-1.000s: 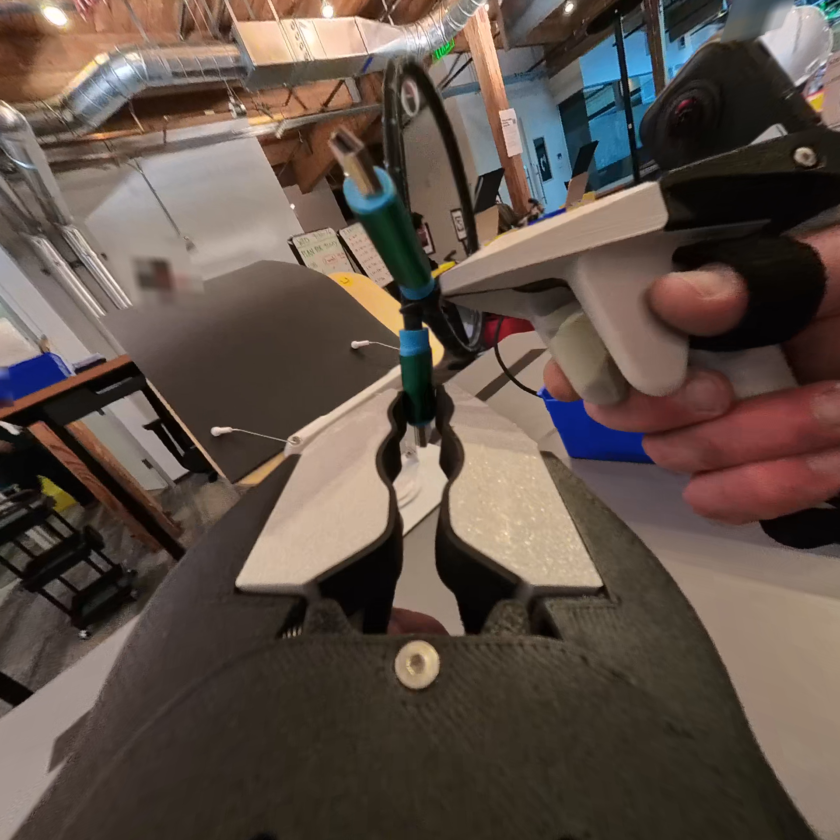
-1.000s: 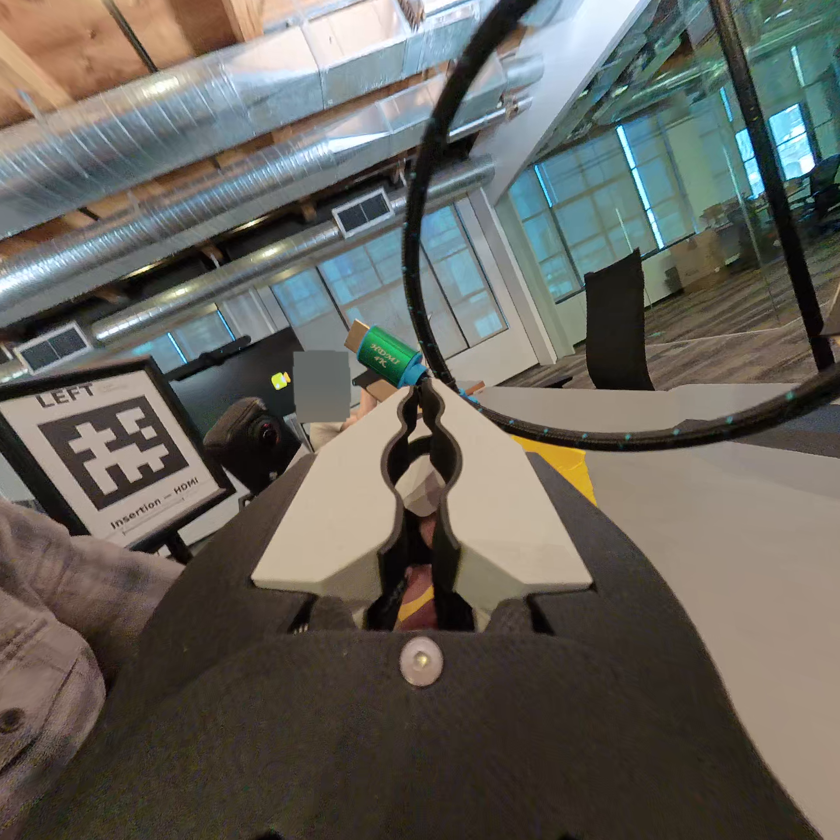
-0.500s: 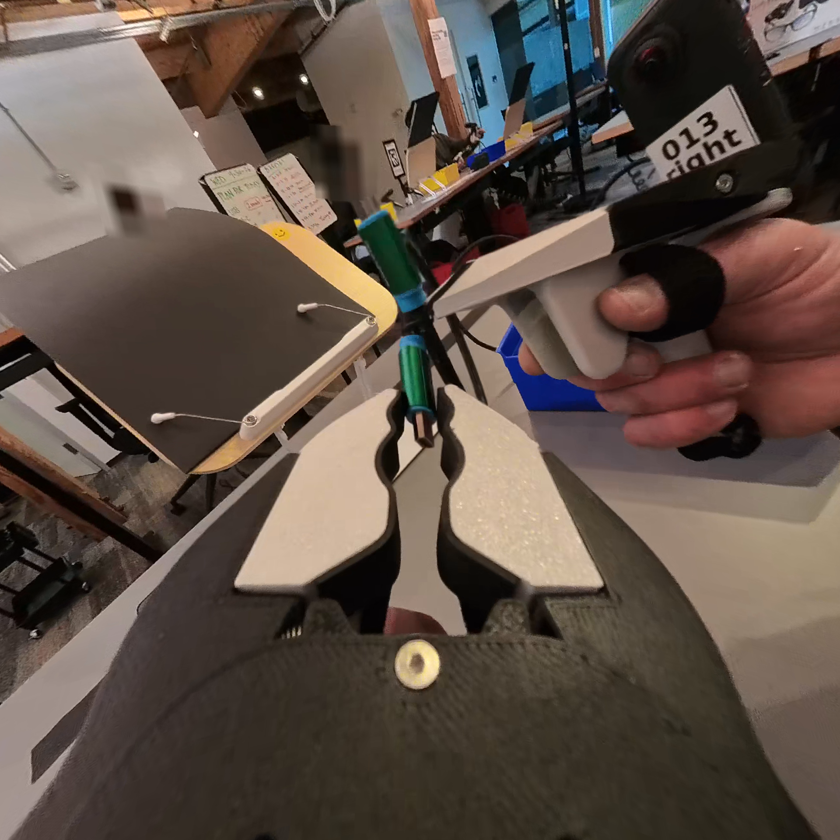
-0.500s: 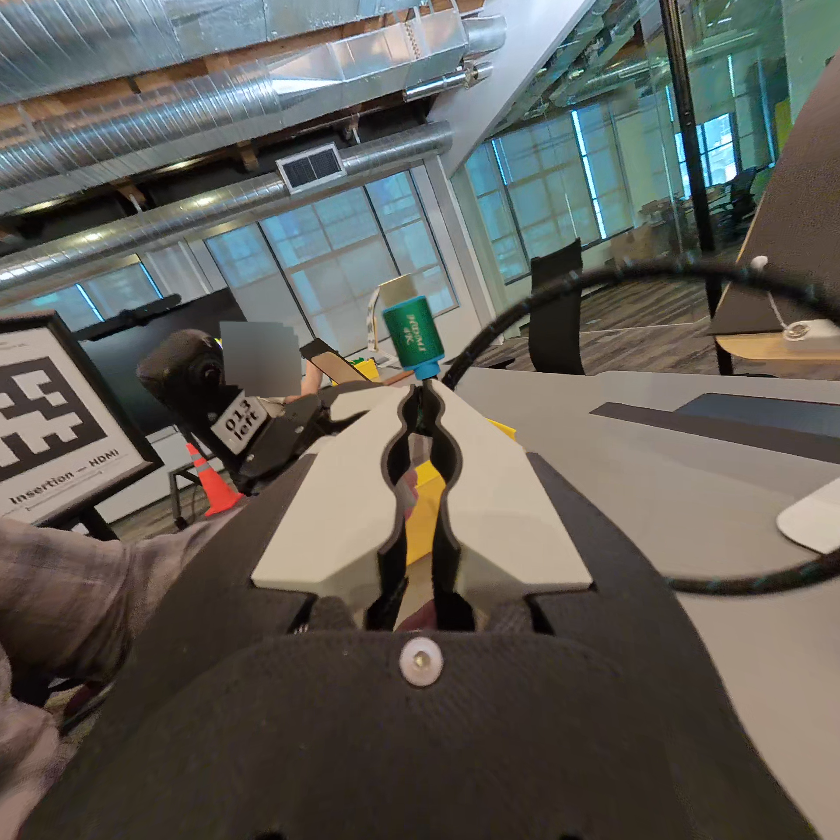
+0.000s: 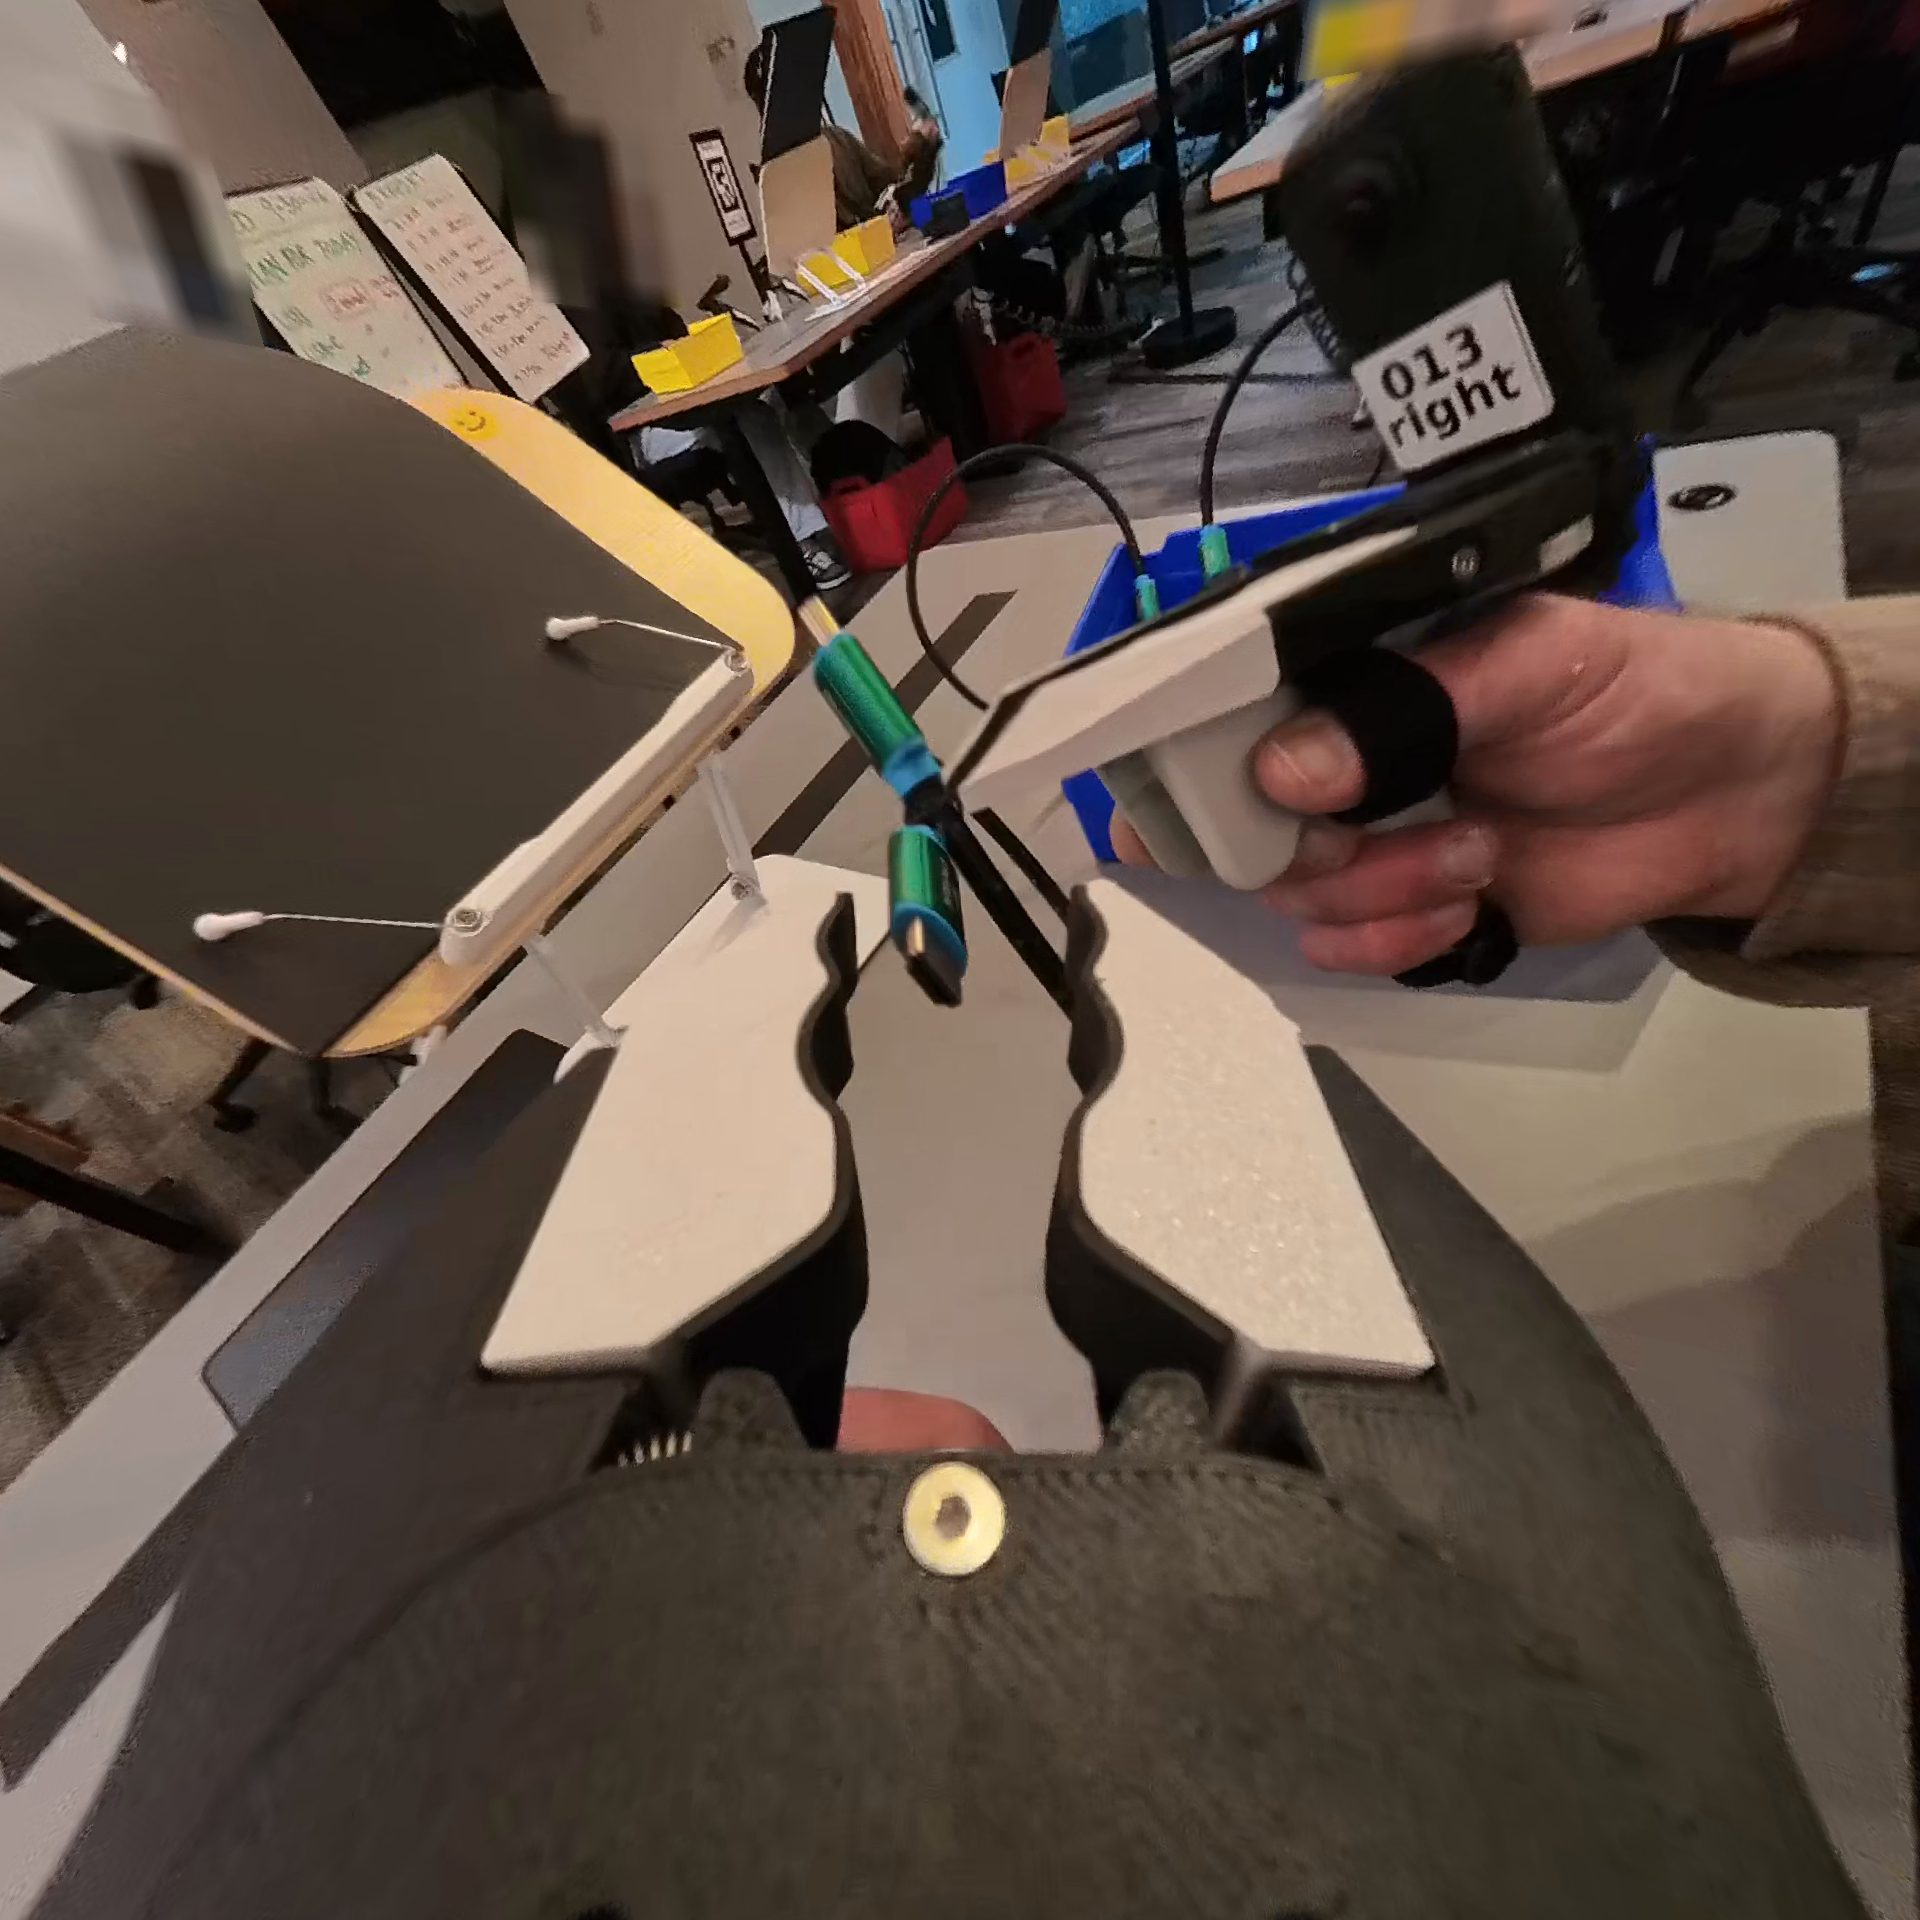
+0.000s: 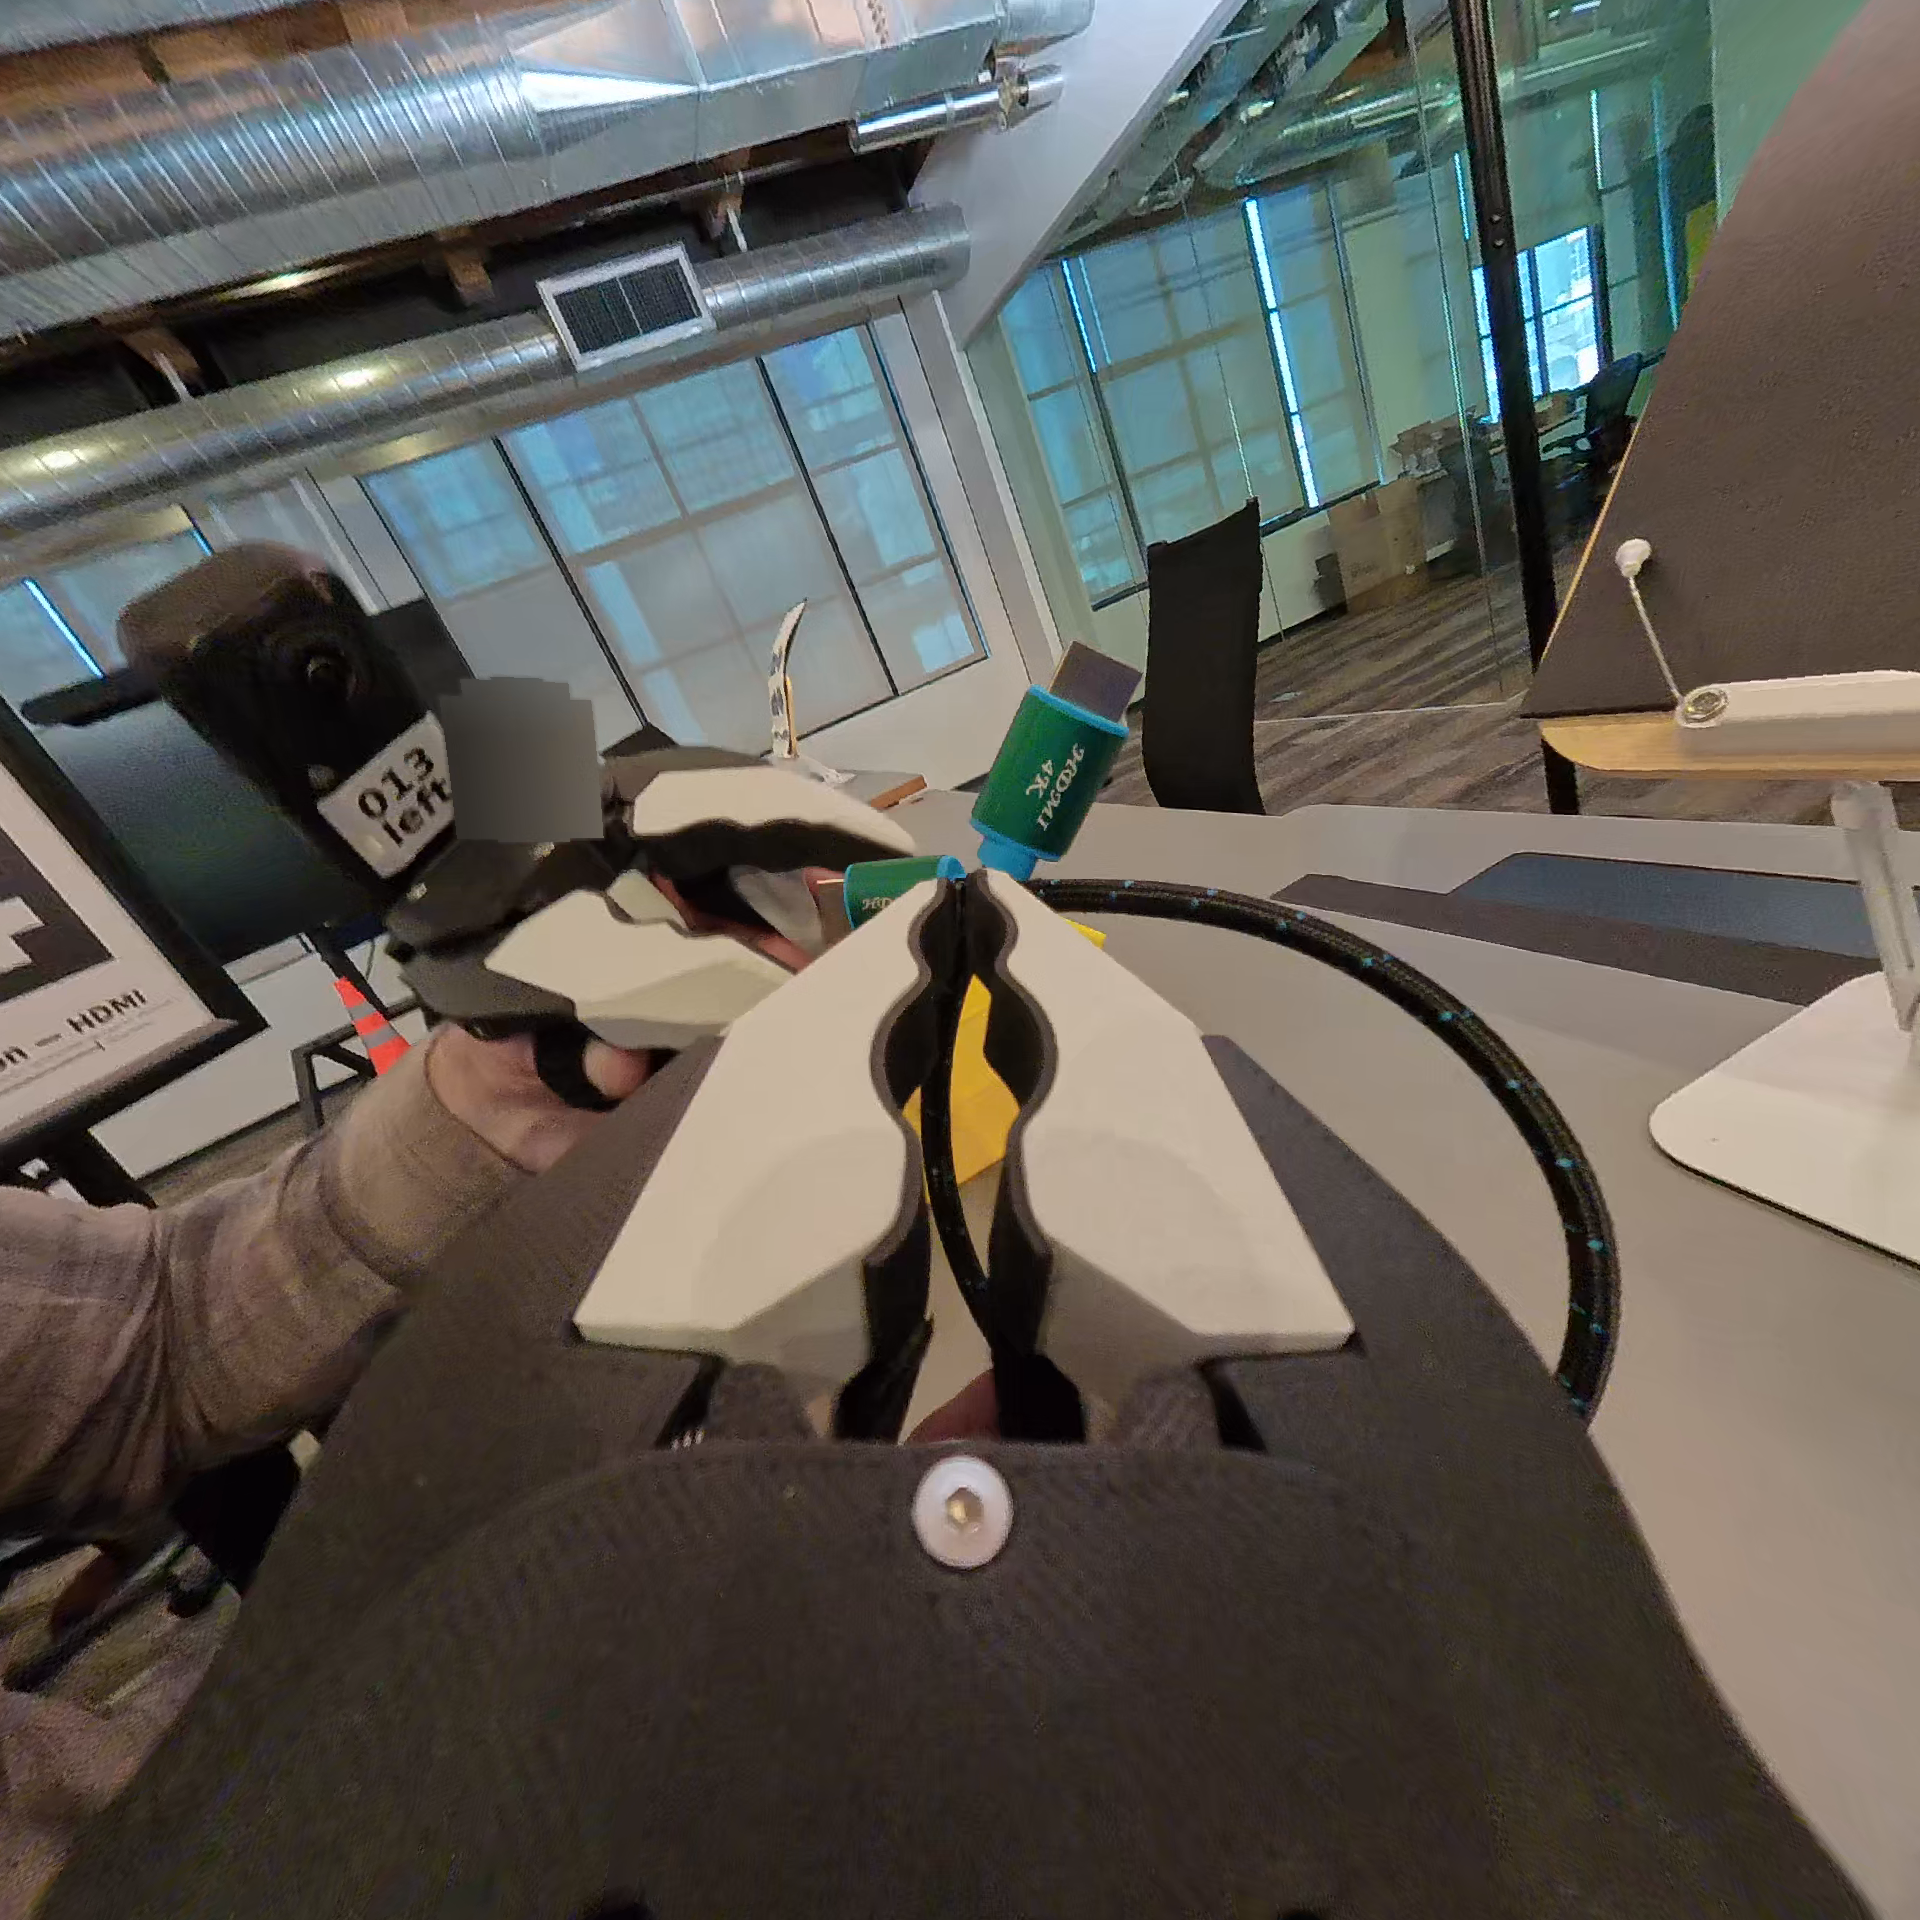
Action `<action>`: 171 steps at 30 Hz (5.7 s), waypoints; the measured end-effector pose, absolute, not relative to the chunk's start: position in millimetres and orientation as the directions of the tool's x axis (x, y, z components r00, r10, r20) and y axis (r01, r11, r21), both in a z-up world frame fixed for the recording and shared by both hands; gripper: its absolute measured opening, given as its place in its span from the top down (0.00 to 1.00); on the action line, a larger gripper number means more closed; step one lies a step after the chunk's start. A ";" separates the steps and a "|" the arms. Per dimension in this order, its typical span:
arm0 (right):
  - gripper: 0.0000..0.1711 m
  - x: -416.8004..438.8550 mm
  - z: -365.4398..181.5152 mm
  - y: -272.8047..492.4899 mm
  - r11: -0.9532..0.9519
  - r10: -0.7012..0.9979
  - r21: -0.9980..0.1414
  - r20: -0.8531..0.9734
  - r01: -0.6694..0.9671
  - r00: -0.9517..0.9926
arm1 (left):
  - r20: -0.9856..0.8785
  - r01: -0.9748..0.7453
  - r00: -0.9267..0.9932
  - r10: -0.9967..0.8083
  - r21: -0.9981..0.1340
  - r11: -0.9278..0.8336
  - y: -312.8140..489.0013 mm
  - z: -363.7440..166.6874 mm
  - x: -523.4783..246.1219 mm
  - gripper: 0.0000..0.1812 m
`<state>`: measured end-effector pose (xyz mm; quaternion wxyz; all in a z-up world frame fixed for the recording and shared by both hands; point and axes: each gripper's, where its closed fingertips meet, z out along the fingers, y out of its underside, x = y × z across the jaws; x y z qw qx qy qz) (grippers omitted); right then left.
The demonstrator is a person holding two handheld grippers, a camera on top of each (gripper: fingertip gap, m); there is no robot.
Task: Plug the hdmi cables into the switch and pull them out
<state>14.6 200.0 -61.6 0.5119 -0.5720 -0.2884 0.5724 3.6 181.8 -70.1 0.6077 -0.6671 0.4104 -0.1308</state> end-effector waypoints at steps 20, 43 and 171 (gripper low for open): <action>1.00 -11.6 -83.3 164.9 0.079 0.971 -0.994 0.094 0.075 0.220 | -0.156 -0.489 0.596 -0.788 -0.848 -0.203 179.2 -116.8 -1.2 0.89; 0.96 7.8 -79.4 164.1 0.654 0.591 -0.632 0.770 0.415 0.242 | -0.119 -0.435 0.663 -0.739 -0.865 -0.251 187.4 -109.8 -8.4 0.94; 0.92 -2.5 -77.1 162.1 0.712 0.491 -0.551 0.834 0.434 0.252 | -0.271 -0.480 0.670 -0.692 -0.868 -0.125 185.0 -92.0 1.8 0.94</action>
